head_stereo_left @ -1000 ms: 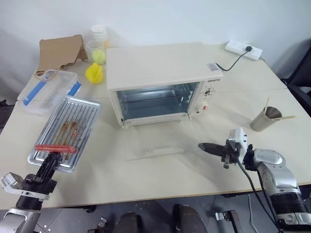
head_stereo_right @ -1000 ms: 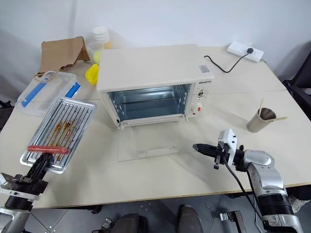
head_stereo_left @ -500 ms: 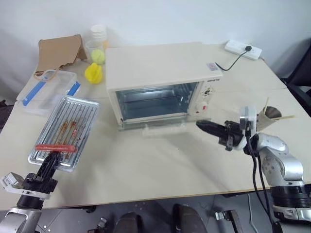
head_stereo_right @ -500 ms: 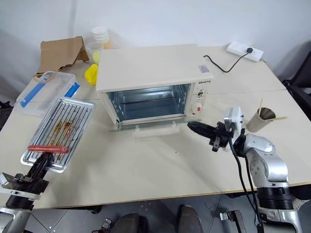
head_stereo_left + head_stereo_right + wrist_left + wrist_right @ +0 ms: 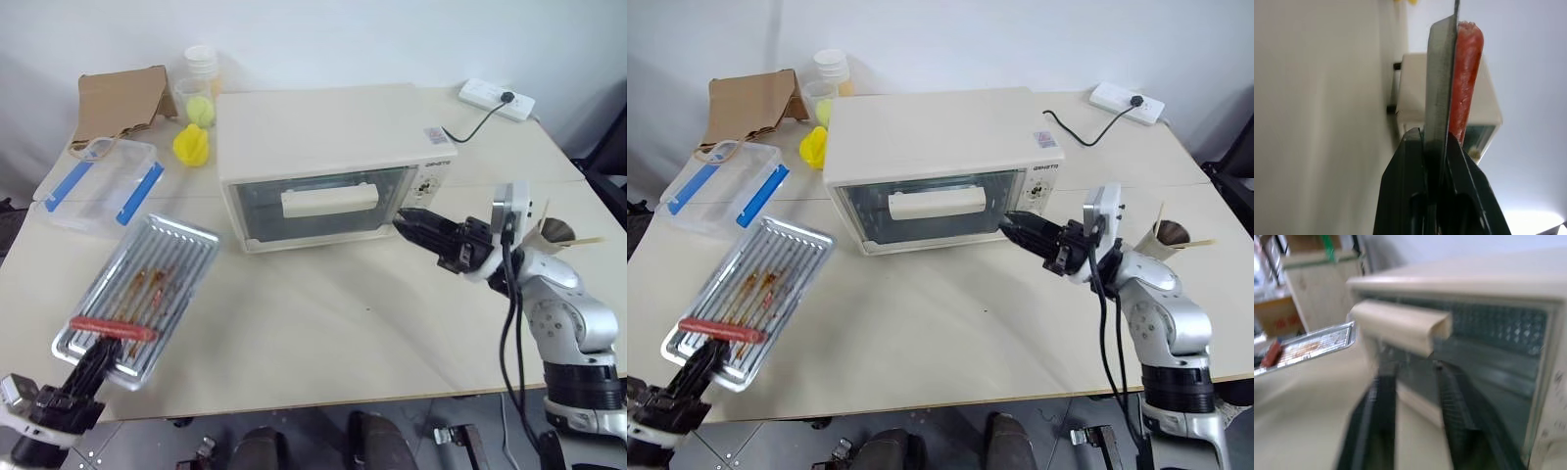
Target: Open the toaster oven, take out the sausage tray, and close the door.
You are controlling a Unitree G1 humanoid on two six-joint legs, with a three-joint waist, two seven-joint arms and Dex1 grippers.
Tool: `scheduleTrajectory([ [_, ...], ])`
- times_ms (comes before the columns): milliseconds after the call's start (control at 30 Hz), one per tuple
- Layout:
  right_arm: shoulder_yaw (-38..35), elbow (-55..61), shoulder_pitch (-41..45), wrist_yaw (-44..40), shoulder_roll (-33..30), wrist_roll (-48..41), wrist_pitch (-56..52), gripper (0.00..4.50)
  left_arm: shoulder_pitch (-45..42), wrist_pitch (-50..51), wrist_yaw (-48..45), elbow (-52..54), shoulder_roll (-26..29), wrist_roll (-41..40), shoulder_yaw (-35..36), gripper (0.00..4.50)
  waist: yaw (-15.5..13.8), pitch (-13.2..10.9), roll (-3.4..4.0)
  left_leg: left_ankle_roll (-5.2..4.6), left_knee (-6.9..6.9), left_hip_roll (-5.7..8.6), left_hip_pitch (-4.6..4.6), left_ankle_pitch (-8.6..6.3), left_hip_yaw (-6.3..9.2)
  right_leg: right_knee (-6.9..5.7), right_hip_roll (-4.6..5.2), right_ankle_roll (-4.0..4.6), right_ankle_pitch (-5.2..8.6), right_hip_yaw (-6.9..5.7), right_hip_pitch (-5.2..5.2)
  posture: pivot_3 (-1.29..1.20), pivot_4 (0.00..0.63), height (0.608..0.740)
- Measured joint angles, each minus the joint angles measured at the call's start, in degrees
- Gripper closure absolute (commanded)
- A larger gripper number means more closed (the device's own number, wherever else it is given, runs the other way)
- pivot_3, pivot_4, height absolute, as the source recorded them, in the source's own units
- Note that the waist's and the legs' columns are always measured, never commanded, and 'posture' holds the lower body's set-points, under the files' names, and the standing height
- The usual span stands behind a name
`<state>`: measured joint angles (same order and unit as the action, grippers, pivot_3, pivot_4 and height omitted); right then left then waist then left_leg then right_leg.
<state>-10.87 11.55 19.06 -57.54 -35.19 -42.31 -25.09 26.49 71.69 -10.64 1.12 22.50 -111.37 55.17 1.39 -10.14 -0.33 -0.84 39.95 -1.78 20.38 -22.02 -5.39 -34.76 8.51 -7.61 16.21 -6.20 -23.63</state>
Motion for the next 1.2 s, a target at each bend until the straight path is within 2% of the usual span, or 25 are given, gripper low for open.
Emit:
scheduleTrajectory([
  [233, -0.7, 6.8, -12.3, -9.3, -6.8, 3.1, 5.2, 0.02, 6.9, 3.1, -6.6, -0.5, 9.8, 0.0, -4.0, 4.50, -0.3, 0.0, 0.06, -0.07, 0.03, -0.07, -0.02, -0.08, -0.14, 0.46, 0.05, 0.06, 0.03, 0.10, 0.05, 0.00, 0.150, 0.740],
  [400, -1.2, 8.6, -16.9, -10.9, -7.4, 4.6, 8.2, 0.02, 5.0, 3.4, -7.8, -1.2, 15.1, 0.0, -12.2, 4.50, -0.3, 0.0, 0.06, -0.06, 0.03, -0.10, -0.05, -0.08, -0.15, 0.45, 0.07, 0.06, 0.03, 0.14, 0.05, 0.00, 0.150, 0.740],
  [500, -3.7, 8.9, -19.5, -10.7, -7.4, 4.7, 9.3, 0.02, 1.1, 3.4, -7.8, -1.3, 17.6, 0.0, -17.7, 4.50, -0.6, 0.0, 0.09, -0.06, 0.02, -0.08, -0.05, -0.09, -0.12, 0.42, 0.09, 0.06, 0.03, 0.15, 0.04, 0.00, 0.150, 0.740],
  [633, -8.7, 11.3, -27.0, -10.9, -8.5, 5.9, 11.7, 0.02, -10.2, 5.2, -7.8, -1.6, 22.8, 3.3, -28.9, 4.50, -2.0, 0.0, 0.22, -0.05, 0.03, 0.06, -0.05, -0.09, -0.16, 0.31, 0.05, 0.06, 0.03, 0.14, 0.05, 0.00, 0.150, 0.740],
  [700, -10.4, 12.1, -29.0, -10.7, -8.5, 6.2, 12.5, 0.02, -13.4, 5.8, -8.0, -1.9, 23.8, 4.8, -31.8, 4.50, -1.9, 0.0, 0.22, -0.06, 0.02, 0.13, -0.04, -0.09, -0.27, 0.27, -0.03, 0.05, 0.02, 0.11, 0.07, 0.00, 0.150, 0.740],
  [867, -15.3, 15.3, -35.8, -8.5, -8.2, 6.7, 13.8, 0.02, -26.3, 6.9, -8.2, -5.5, 23.3, 9.1, -40.3, 4.50, -2.3, 0.0, 0.29, -0.04, 0.06, 0.13, -0.13, -0.05, -0.37, 0.15, -0.11, 0.01, 0.01, 0.10, 0.10, 0.00, 0.150, 0.740],
  [1200, -21.2, 20.9, -44.5, -4.7, -6.5, 6.5, 13.9, 0.02, -40.9, 10.3, -7.6, -11.6, 17.6, 17.2, -46.9, 4.50, -5.2, 0.2, 0.61, -0.21, 0.13, 0.52, -0.17, 0.32, -0.11, 0.50, 0.11, -0.19, -0.12, 0.29, 0.42, 0.00, 0.150, 0.740],
])
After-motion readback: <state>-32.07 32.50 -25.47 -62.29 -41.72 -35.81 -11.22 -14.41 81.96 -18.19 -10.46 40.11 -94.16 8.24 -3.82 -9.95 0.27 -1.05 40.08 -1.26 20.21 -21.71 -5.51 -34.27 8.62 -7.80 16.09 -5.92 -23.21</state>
